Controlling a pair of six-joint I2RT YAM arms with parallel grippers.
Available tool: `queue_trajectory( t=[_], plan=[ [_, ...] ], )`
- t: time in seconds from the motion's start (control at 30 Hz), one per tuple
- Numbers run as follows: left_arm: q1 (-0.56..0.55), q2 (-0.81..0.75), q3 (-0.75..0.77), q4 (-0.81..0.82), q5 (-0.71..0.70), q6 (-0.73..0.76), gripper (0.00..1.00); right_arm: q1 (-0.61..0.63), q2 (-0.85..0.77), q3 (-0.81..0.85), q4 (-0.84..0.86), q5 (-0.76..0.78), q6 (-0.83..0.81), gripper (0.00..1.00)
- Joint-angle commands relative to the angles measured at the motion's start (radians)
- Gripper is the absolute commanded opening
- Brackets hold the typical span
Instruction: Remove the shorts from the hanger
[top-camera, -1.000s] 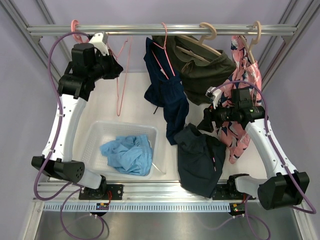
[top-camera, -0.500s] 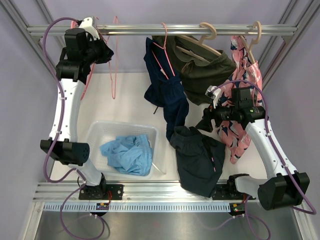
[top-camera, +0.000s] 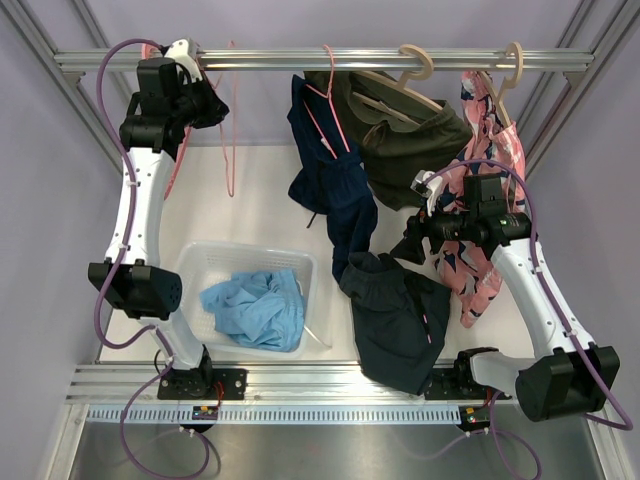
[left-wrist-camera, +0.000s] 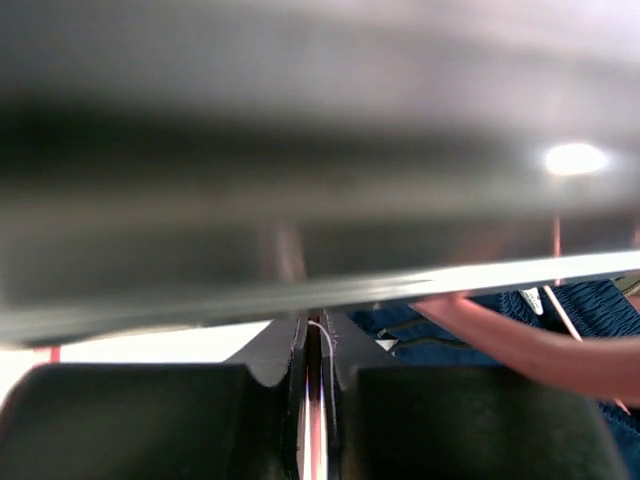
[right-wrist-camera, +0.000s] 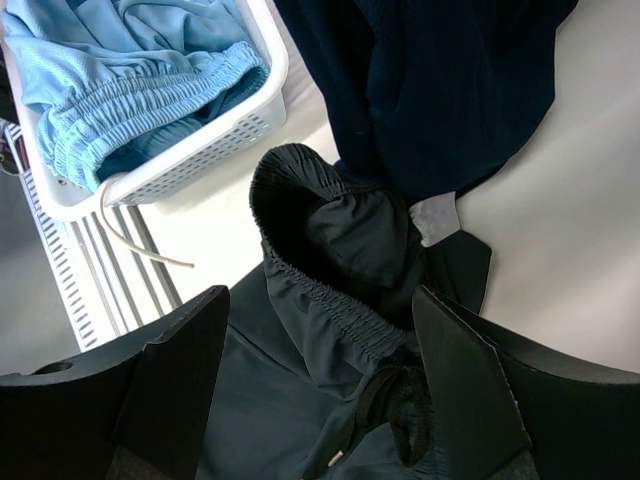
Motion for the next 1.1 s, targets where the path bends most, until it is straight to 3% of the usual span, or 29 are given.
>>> queue_trajectory(
  t=[0.0,0.13,0.17,0.4,0.53,0.63,0.77,0.87,0.93,1.07],
  plan=[
    [0.009,-0.031,-0.012,0.081,0.019,-0.015,0.09,0.006,-0.023,0.002,0.021,-0.033,-0.009,0.83],
    [0.009,-0.08,-0.055,0.103,0.018,-0.026,0.29,0.006,-0.029,0.015,-0.032,-0.056,-0.058,0.84],
    [0.009,-0.094,-0.063,0.113,0.013,-0.027,0.39,0.006,-0.031,0.017,-0.045,-0.059,-0.08,0.84],
    [0.008,-0.241,-0.138,0.146,0.022,-0.043,0.67,0.005,-0.025,0.044,-0.141,-0.076,-0.17,0.85],
    [0.008,-0.356,-0.213,0.167,0.042,-0.038,0.78,0.011,-0.02,0.054,-0.186,-0.054,-0.195,0.86],
    [0.008,-0.457,-0.285,0.17,0.076,-0.027,0.84,0.049,-0.005,0.046,-0.172,0.027,-0.123,0.87],
    [0.008,-0.585,-0.416,0.138,0.079,-0.003,0.88,0.217,0.032,0.011,-0.137,0.29,-0.017,0.88],
    [0.008,-0.707,-0.5,0.126,0.062,0.014,0.93,0.298,0.037,-0.057,-0.044,0.482,0.115,0.99],
    [0.008,-0.804,-0.572,0.107,0.041,0.023,0.95,0.362,0.02,-0.118,0.034,0.564,0.182,0.99],
    [0.008,-0.954,-0.682,0.077,0.012,0.023,0.98,0.416,-0.018,-0.209,0.121,0.693,0.173,1.0]
  ],
)
